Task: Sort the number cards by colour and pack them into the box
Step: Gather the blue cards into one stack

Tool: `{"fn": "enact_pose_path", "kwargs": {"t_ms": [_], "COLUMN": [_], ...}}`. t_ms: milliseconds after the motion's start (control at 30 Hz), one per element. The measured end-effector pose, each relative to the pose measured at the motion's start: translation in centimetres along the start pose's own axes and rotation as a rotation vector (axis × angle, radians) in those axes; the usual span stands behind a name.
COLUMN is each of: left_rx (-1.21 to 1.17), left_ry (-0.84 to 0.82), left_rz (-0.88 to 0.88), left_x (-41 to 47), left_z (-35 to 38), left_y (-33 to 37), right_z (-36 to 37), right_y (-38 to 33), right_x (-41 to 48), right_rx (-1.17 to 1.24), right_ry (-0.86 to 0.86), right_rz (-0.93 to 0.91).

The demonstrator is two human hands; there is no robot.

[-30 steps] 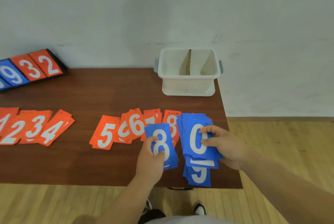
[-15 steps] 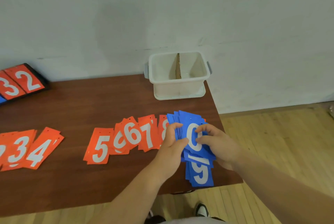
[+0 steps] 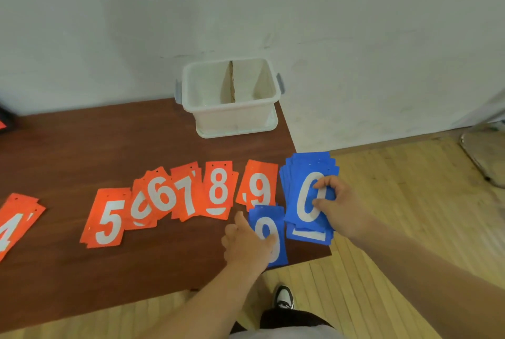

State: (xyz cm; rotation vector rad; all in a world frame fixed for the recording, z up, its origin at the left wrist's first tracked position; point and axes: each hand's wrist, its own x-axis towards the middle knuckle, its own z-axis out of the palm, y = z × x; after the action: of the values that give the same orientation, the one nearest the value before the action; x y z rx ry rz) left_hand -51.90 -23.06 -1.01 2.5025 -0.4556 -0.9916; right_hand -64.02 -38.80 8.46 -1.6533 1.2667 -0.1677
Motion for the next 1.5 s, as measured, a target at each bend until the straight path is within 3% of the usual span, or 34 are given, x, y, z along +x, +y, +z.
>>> {"fn": "enact_pose_path", "kwargs": {"t_ms": [200,333,467,700,800,1033,1200,1333,1500], "left_rx": [0.239,0.122,-0.047,-0.082,-0.214,-0.688,-0.851,-0.804,-0.874], "left_ry": [0.071,0.16,0.149,0.115,0.088,0.017,0.093,0.114,0.199], "left_rz": [-0.024,-0.009,-0.026,0.032,0.037,0.105,0.187,0.281,0.293], "left_x": [-0.4,-0.9,-1.2,-2.5,-3.0,-4.8,-6.2,-6.4,-4.1], "left_z": [5.3,6.2,5.9,6.0,5.5,-0.3,-6.1,-10.5,-16.3], "left_y": [0.6,0.0,-0.9,-1.0,-1.3,0.8,1.5,0.3,-3.0], "right_z": [-2.4,-3.0,-2.9,-2.8,-2.6,-0.7,2.6,6.2,12.2], "right_y": [3.1,4.3,5.0,4.5,4.2,1.4,-2.4,-7.0,-13.0], "right_x": [0.4,0.7,0.9,1.5,1.8,1.8,0.9,-0.4,-1.5], "right_rx": [-0.015,-0.054,-0.097,-0.078,-0.051,0.21,-0.038,-0.184,-0.186], "right_ry": [-0.008,-0.04,-0.076,-0.13,-0.141,-0.391,-0.405,-0.53,-0.596], "right_rz": [0.026,0.042,0.032,-0.002,-0.01,0.012,-0.2,-0.349,-0.371]}}
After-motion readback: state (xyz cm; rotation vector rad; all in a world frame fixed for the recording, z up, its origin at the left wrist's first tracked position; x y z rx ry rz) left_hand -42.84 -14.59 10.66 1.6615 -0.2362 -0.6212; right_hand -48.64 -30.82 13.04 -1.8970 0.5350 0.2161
